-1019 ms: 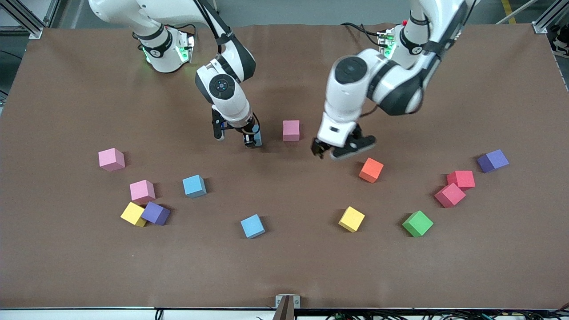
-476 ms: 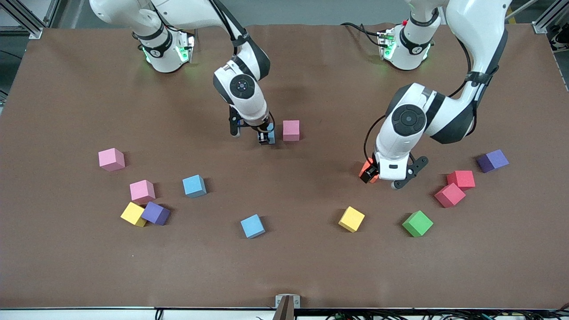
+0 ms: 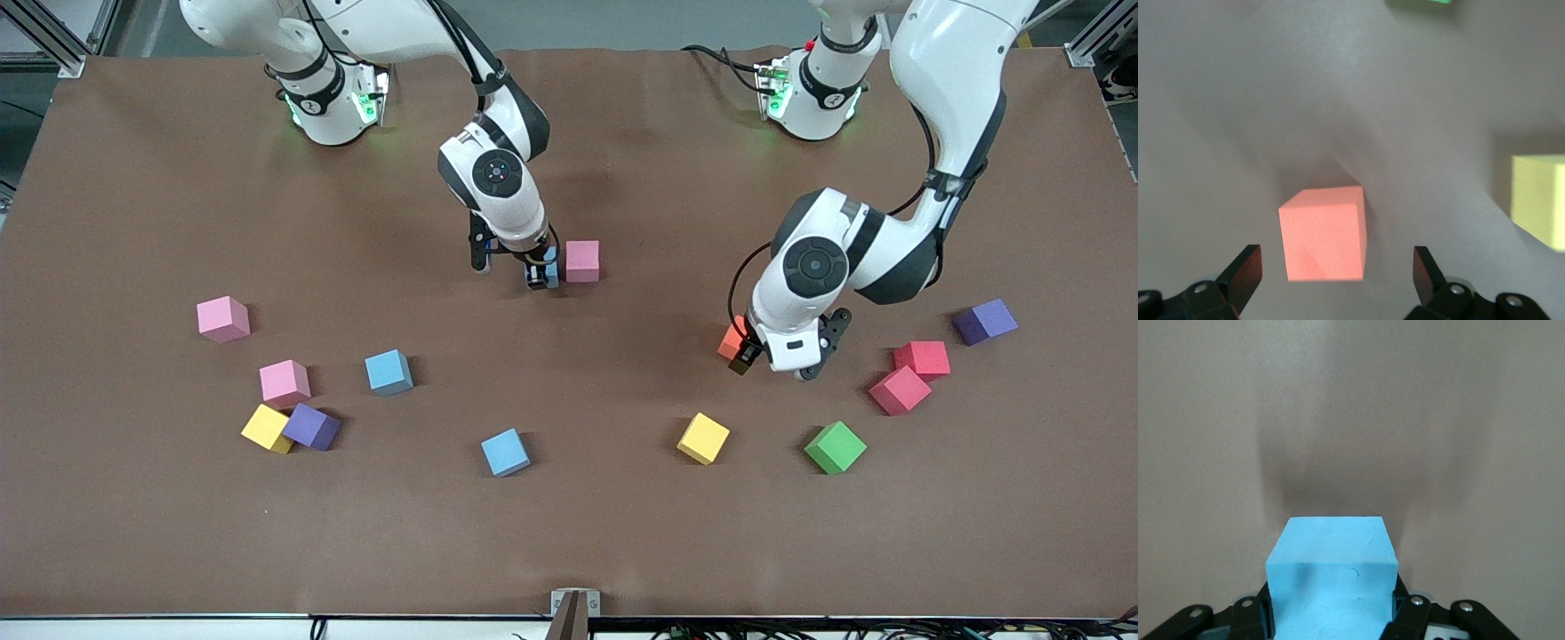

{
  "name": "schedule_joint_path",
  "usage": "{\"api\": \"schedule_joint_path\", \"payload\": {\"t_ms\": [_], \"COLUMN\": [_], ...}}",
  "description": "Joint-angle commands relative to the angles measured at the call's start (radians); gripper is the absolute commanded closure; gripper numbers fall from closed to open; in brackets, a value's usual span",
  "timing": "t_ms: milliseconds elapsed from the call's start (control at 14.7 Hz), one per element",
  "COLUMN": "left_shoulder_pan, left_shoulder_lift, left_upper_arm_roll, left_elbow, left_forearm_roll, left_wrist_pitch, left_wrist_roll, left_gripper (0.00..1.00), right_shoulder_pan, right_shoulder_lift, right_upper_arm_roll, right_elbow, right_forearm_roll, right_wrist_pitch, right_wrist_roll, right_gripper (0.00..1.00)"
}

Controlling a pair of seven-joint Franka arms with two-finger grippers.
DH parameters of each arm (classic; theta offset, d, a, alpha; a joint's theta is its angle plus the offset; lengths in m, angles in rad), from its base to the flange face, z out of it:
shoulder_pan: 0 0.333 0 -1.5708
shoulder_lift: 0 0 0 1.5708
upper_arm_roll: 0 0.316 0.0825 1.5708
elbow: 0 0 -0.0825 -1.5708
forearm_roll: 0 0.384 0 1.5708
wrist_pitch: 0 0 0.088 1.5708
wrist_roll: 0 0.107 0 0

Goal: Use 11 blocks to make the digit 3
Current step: 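Reach the left gripper to the orange cube and grasp it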

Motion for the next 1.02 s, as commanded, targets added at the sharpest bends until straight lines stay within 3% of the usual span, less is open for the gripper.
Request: {"api": "schedule_joint_path", "payload": {"t_ms": [0,476,543,815,883,951], "left_shoulder_pan": [0.017,0.022,0.02,0.006,0.005,0.0], "left_shoulder_lift": [0.026,0.081,0.085,0.085,0.081,0.073], "left_upper_arm_roll": [-0.005,-0.007,-0.007,-0.007,-0.016,-0.031], "left_elbow": [-0.002,-0.013,-0.014,-0.007,-0.007,-0.007], "left_forearm_roll": [-0.001,0.005,0.003,-0.009,-0.006,-0.009], "left_wrist_pitch": [0.015,0.018,0.019,0.019,0.018,0.015], "left_wrist_roll": [-0.053,-0.057,-0.057,-0.135,-0.167,-0.204], "left_gripper": [0.0,0.01,0.09,0.65,0.73,0.74], "right_shoulder_pan": [0.031,0.034,0.034,0.034,0.034,0.034], "right_shoulder_lift": [0.021,0.021,0.02,0.021,0.02,0.021], "right_upper_arm_roll": [-0.005,-0.005,-0.005,-0.005,-0.005,-0.005], "right_elbow": [0.013,0.013,0.017,0.025,0.025,0.025], "right_forearm_roll": [0.014,0.012,0.012,0.012,0.012,0.012], "right_wrist_pitch": [0.006,0.0,-0.002,-0.002,0.0,0.003], "right_wrist_roll": [0.044,0.05,0.05,0.05,0.05,0.05], "right_gripper": [0.73,0.67,0.66,0.64,0.64,0.64]}}
